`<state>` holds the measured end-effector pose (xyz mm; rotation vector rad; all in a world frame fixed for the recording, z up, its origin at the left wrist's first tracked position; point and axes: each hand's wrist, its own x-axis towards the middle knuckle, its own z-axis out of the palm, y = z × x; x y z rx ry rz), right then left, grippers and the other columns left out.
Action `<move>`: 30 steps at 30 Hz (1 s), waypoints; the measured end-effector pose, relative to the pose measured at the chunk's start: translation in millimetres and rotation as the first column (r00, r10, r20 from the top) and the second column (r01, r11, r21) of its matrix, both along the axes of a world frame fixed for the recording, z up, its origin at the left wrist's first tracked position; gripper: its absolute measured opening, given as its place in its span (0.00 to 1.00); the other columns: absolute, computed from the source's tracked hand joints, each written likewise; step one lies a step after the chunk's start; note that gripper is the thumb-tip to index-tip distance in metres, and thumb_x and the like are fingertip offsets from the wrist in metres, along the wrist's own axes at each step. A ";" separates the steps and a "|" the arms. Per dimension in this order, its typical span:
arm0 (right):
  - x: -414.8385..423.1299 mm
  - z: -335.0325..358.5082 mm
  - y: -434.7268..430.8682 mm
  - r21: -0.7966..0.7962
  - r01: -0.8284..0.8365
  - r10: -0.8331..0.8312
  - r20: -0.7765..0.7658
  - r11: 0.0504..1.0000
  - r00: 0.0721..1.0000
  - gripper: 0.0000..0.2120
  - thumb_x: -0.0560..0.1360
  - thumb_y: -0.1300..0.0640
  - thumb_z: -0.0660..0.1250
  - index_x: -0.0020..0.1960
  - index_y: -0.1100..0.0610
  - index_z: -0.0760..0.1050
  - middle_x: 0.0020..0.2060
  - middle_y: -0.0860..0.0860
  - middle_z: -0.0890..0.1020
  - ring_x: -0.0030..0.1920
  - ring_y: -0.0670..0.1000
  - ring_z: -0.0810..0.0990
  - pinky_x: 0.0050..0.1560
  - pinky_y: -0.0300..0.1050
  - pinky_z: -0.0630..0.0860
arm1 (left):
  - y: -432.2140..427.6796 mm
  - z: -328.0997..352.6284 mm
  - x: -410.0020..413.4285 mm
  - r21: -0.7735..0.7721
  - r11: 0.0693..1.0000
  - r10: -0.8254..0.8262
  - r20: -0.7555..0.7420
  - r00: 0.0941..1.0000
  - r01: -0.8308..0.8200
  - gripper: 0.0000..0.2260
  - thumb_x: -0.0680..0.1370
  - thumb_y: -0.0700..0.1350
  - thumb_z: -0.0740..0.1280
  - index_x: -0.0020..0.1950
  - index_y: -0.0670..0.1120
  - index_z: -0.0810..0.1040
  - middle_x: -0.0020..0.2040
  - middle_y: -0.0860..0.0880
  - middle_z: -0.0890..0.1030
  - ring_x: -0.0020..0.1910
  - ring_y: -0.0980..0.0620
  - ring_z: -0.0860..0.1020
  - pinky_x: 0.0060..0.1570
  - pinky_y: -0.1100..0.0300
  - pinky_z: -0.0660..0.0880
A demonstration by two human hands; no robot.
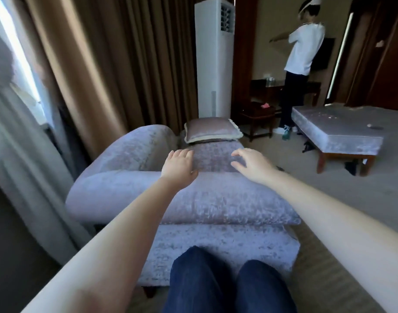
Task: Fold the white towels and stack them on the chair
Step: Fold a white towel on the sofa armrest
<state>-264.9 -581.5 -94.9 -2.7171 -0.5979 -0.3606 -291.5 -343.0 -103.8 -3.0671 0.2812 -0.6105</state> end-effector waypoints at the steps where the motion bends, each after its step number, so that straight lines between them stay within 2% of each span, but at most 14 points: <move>1: 9.7 -4.8 8.5 0.000 -0.019 0.019 -0.016 1.000 1.000 0.17 0.81 0.47 0.59 0.68 0.51 0.70 0.66 0.48 0.73 0.60 0.51 0.76 0.56 0.51 0.76 | 9.3 -3.4 2.6 -0.003 1.000 0.023 -0.007 1.000 -0.023 0.25 0.79 0.53 0.62 0.74 0.44 0.64 0.73 0.47 0.67 0.72 0.45 0.63 0.73 0.51 0.55; 7: 60.8 -34.3 54.3 -0.015 -0.054 0.053 -0.069 0.998 0.996 0.17 0.81 0.46 0.58 0.68 0.51 0.70 0.65 0.50 0.74 0.57 0.52 0.76 0.54 0.52 0.77 | 47.2 -29.3 23.1 -0.044 0.991 0.125 -0.068 0.990 -0.129 0.24 0.80 0.52 0.61 0.74 0.43 0.65 0.73 0.46 0.68 0.73 0.46 0.63 0.74 0.50 0.54; 10: 86.5 -49.5 71.4 0.023 -0.061 0.063 -0.070 0.998 0.996 0.16 0.81 0.48 0.59 0.66 0.52 0.71 0.62 0.50 0.76 0.59 0.53 0.76 0.54 0.52 0.75 | 61.9 -41.4 41.6 -0.087 0.982 0.161 -0.055 0.985 -0.166 0.21 0.81 0.51 0.60 0.70 0.42 0.69 0.70 0.45 0.71 0.71 0.45 0.66 0.73 0.50 0.56; 14: 127.8 -64.4 93.6 0.068 -0.031 0.037 -0.077 0.997 0.996 0.14 0.81 0.49 0.59 0.63 0.53 0.73 0.60 0.50 0.77 0.60 0.54 0.75 0.54 0.53 0.75 | 78.0 -45.7 79.5 -0.160 0.974 0.166 0.009 0.986 -0.162 0.16 0.79 0.48 0.61 0.60 0.38 0.75 0.61 0.41 0.78 0.63 0.41 0.73 0.68 0.46 0.65; 16: 149.3 -69.8 105.4 0.053 -0.025 0.028 -0.063 0.998 0.998 0.13 0.81 0.50 0.58 0.63 0.53 0.73 0.60 0.50 0.77 0.59 0.53 0.74 0.53 0.50 0.74 | 85.3 -44.1 102.6 -0.146 0.980 0.147 0.047 0.988 -0.138 0.16 0.75 0.48 0.60 0.53 0.37 0.78 0.52 0.40 0.81 0.55 0.39 0.78 0.60 0.45 0.72; 18: 172.6 -77.7 117.6 0.006 -0.042 0.042 -0.076 0.999 0.996 0.13 0.81 0.52 0.58 0.63 0.53 0.73 0.61 0.50 0.77 0.62 0.53 0.72 0.56 0.51 0.73 | 93.9 -45.6 128.1 -0.119 0.984 0.141 0.035 0.989 -0.136 0.13 0.73 0.46 0.63 0.49 0.37 0.78 0.48 0.40 0.81 0.51 0.38 0.79 0.55 0.46 0.74; 21: 209.1 -89.5 132.9 -0.100 -0.072 0.063 -0.088 0.992 0.994 0.14 0.80 0.54 0.58 0.64 0.52 0.71 0.62 0.50 0.76 0.65 0.53 0.70 0.61 0.50 0.69 | 104.9 -54.9 168.9 -0.071 0.992 0.108 0.023 0.994 -0.106 0.12 0.71 0.42 0.68 0.52 0.38 0.78 0.50 0.40 0.81 0.52 0.38 0.78 0.55 0.47 0.73; 25: 254.5 -105.6 148.6 -0.181 -0.110 0.094 -0.095 0.977 0.991 0.15 0.80 0.54 0.59 0.67 0.52 0.69 0.64 0.50 0.74 0.66 0.53 0.69 0.65 0.49 0.65 | 116.4 -64.1 216.6 -0.108 0.992 0.072 0.051 0.996 -0.066 0.12 0.72 0.40 0.68 0.55 0.38 0.78 0.50 0.40 0.81 0.51 0.38 0.78 0.49 0.49 0.74; 30: 299.8 -130.8 165.8 -0.264 -0.154 0.114 -0.159 0.952 0.981 0.17 0.81 0.56 0.57 0.69 0.52 0.67 0.66 0.51 0.72 0.67 0.54 0.67 0.66 0.49 0.63 | 128.6 -81.8 264.5 -0.191 0.980 0.061 0.021 0.998 -0.056 0.17 0.74 0.44 0.63 0.59 0.37 0.77 0.55 0.40 0.80 0.54 0.37 0.76 0.52 0.48 0.73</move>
